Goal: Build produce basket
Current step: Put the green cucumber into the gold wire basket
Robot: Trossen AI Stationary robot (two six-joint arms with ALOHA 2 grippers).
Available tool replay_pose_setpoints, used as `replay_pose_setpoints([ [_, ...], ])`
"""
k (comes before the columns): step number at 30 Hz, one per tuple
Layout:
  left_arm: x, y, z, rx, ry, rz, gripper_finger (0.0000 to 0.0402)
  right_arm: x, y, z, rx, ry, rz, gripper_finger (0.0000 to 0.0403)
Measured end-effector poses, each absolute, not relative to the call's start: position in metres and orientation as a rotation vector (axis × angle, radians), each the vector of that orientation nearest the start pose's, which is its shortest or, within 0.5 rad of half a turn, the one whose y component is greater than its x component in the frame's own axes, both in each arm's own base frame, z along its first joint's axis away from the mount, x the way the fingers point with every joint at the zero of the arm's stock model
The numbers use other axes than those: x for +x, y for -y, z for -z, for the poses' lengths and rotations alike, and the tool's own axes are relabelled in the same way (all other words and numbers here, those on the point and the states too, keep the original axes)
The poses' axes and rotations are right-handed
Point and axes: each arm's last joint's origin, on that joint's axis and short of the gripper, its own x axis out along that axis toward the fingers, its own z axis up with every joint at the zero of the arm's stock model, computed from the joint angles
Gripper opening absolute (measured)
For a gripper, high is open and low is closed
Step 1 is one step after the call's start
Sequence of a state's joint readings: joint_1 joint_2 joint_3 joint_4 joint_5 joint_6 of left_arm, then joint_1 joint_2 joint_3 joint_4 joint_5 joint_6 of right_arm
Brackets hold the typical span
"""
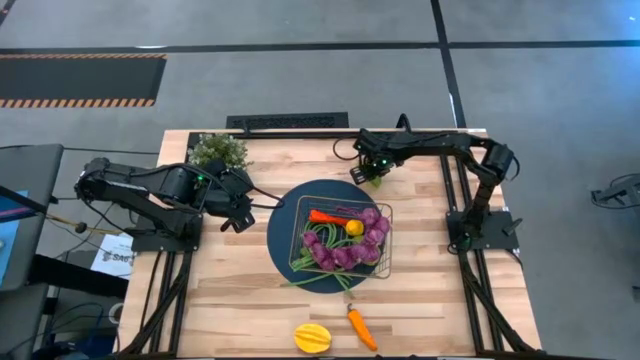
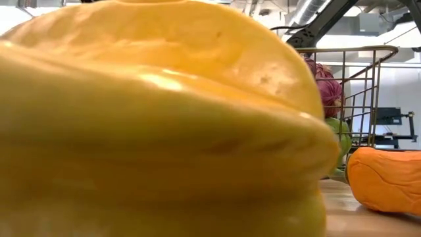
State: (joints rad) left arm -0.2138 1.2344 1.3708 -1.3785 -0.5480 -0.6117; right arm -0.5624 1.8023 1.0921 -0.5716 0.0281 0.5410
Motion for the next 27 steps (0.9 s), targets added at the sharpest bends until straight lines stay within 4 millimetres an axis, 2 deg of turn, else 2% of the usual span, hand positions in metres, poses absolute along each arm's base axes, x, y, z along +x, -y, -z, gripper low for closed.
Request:
replay_pose_setpoints([
  [4, 0.196, 0.027, -0.358, -0.075, -1.006, -0.619, 0.0215, 0.287, 0.175, -0.157, 0.768, -1.104, 0.812, 0.0100],
  [6, 0.196, 0.027, -0.358, -0.075, -1.006, -0.619, 0.0215, 0.293, 0.173, -0.167, 0.758, -1.094, 0.798, 0.0100],
  [10, 0.196, 0.027, -0.358, -0.083, -1.003, -0.623, 0.0215, 0.302, 0.165, -0.202, 0.706, -1.091, 0.748, 0.0100],
  [13, 0.196, 0.027, -0.358, -0.085, -1.003, -0.625, 0.0215, 0.307, 0.154, -0.245, 0.630, -1.052, 0.719, 0.0100],
  [18, 0.196, 0.027, -0.358, -0.090, -1.001, -0.627, 0.0215, 0.309, 0.117, -0.316, 0.536, -0.920, 0.609, 0.0100],
  [21, 0.196, 0.027, -0.358, -0.090, -1.001, -0.627, 0.0215, 0.310, 0.087, -0.345, 0.496, -0.832, 0.516, 0.0100],
  [24, 0.196, 0.027, -0.358, -0.090, -1.001, -0.627, 0.0215, 0.312, 0.058, -0.356, 0.466, -0.809, 0.429, 0.0100],
  [27, 0.196, 0.027, -0.358, -0.091, -1.000, -0.627, 0.0215, 0.317, 0.033, -0.354, 0.478, -0.824, 0.378, 0.0100],
])
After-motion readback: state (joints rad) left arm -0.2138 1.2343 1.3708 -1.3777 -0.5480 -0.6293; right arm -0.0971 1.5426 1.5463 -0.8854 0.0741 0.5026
